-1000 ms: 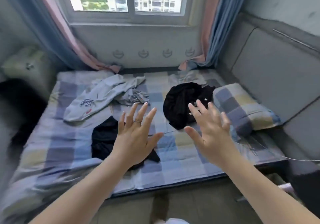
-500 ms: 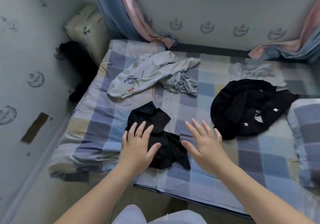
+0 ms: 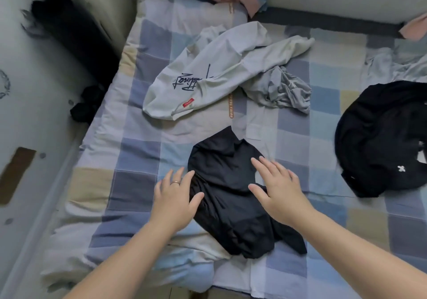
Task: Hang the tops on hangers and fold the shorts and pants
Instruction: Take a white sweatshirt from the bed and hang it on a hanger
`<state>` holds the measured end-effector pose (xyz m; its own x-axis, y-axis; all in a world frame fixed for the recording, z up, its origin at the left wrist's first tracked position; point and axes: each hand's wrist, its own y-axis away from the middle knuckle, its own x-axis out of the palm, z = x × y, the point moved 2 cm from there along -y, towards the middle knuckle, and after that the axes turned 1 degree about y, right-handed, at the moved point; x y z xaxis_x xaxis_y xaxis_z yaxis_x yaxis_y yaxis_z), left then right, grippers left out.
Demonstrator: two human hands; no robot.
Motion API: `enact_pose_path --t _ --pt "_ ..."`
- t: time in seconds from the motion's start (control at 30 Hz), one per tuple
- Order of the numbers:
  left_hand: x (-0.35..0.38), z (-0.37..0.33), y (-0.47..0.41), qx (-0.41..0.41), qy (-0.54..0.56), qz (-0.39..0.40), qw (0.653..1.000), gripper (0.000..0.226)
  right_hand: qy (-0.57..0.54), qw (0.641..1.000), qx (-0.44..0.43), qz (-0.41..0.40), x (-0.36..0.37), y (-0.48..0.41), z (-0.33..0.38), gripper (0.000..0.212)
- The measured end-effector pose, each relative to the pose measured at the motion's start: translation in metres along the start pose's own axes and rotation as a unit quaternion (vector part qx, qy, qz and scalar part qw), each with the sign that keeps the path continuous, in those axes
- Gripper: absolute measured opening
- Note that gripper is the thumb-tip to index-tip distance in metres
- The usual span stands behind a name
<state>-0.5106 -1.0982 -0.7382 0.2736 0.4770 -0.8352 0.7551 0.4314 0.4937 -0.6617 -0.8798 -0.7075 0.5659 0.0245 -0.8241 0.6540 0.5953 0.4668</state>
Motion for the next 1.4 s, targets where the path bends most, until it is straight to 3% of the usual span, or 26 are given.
enact_pose_path --t 0.13,0.23,0.33,0.43,0.53,0.63,0.83,0.9,0.97,1.03,1.17,1.4 --pt "0.04 0.084 -0.115 -0.065 0.044 -0.006 0.997 0.069 -0.028 0.999 -0.018 0.028 0.062 -0.115 0.037 0.066" --pt "0.06 0.136 -0.195 -0.056 0.016 -0.038 0.998 0.075 -0.012 0.998 -0.057 -0.005 0.097 -0.207 0.065 0.069" --pt "0.059 0.167 -0.267 -0.048 0.001 -0.11 0.993 0.083 0.02 0.996 -0.082 -0.026 0.122 -0.301 0.088 0.076" --pt "0.05 0.178 -0.327 -0.034 -0.01 -0.192 0.981 0.089 0.032 0.998 -0.043 -0.027 0.139 -0.378 0.104 0.085" --pt "0.047 0.179 -0.372 -0.026 -0.02 -0.159 0.987 0.087 0.065 0.996 -0.026 -0.057 0.152 -0.42 0.112 0.095" --pt "0.056 0.179 -0.399 -0.032 -0.031 -0.094 0.995 0.07 0.14 0.988 -0.031 -0.061 0.159 -0.449 0.121 0.093" --pt "0.056 0.172 -0.404 -0.04 0.006 -0.114 0.993 0.041 0.213 0.968 -0.052 -0.121 0.155 -0.464 0.144 0.044" --pt "0.049 0.169 -0.398 -0.001 -0.051 -0.115 0.992 0.04 0.221 0.962 -0.061 -0.151 0.153 -0.458 0.146 0.043" --pt "0.051 0.165 -0.382 0.065 -0.102 -0.107 0.987 0.036 0.202 0.962 -0.049 -0.178 0.15 -0.449 0.144 0.059" --pt "0.059 0.162 -0.356 0.112 -0.083 -0.09 0.986 0.031 0.199 0.965 -0.038 -0.164 0.148 -0.436 0.139 0.076" --pt "0.07 0.157 -0.307 0.128 -0.017 -0.03 0.991 0.029 0.269 0.954 -0.085 -0.097 0.147 -0.404 0.115 0.057" --pt "0.066 0.123 -0.226 0.138 -0.001 0.024 0.99 0.02 0.274 0.949 -0.102 -0.118 0.133 -0.329 0.078 0.044"
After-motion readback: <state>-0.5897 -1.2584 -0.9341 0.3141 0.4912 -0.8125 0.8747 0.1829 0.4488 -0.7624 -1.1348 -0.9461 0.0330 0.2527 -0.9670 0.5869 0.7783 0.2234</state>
